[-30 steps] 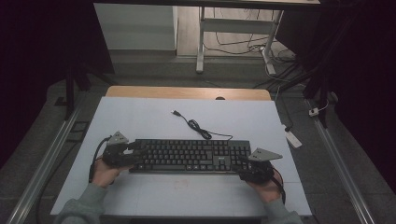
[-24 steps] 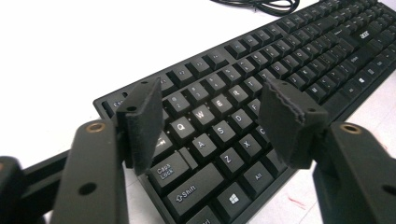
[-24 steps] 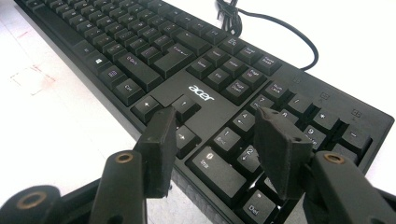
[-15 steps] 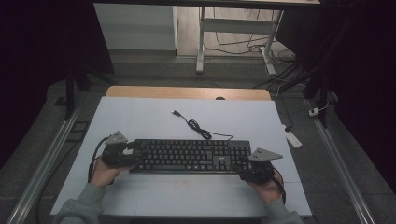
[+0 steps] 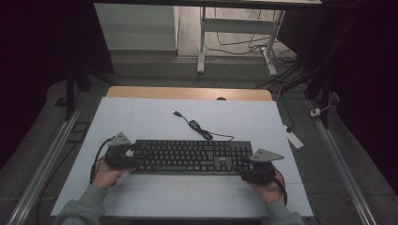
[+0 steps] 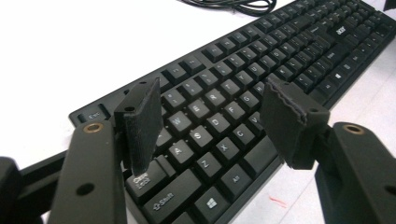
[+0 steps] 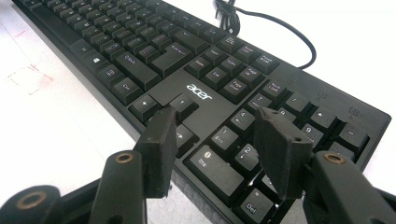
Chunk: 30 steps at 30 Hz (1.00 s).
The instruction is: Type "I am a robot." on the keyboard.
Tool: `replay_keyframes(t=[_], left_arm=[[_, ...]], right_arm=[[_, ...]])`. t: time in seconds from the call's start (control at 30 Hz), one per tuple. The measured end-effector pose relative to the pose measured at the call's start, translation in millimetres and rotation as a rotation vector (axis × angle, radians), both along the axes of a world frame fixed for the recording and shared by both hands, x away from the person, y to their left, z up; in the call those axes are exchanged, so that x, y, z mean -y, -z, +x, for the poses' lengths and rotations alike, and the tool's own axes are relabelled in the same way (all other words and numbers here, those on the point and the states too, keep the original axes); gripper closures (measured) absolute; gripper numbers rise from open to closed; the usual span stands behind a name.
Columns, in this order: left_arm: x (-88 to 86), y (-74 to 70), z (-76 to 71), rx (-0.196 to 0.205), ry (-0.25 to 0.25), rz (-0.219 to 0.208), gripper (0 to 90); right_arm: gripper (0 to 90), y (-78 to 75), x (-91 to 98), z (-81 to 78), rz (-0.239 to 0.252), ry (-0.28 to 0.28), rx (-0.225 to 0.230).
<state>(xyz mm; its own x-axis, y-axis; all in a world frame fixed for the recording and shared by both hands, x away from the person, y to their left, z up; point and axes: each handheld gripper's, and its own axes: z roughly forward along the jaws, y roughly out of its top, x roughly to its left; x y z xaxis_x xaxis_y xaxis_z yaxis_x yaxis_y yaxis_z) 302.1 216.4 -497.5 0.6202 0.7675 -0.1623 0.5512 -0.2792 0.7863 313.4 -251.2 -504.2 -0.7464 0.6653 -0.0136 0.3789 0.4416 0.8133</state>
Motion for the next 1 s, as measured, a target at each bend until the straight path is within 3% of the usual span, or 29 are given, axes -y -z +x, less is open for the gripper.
replay_keyframes(t=[0.73, 0.87, 1.0], left_arm=[[31.9, 4.5, -6.3, -0.011, 0.100, 0.056, 40.6], [37.1, 5.9, -7.1, -0.013, 0.127, 0.068, 45.0], [40.9, 7.3, -7.8, -0.013, 0.150, 0.073, 55.1]], right_arm=[[49.3, 0.5, -0.2, 0.2, -0.002, 0.000, -0.003], [49.3, 0.5, -0.3, 0.1, -0.003, -0.001, -0.003], [49.2, 0.7, -0.3, 0.3, -0.003, -0.002, -0.004]])
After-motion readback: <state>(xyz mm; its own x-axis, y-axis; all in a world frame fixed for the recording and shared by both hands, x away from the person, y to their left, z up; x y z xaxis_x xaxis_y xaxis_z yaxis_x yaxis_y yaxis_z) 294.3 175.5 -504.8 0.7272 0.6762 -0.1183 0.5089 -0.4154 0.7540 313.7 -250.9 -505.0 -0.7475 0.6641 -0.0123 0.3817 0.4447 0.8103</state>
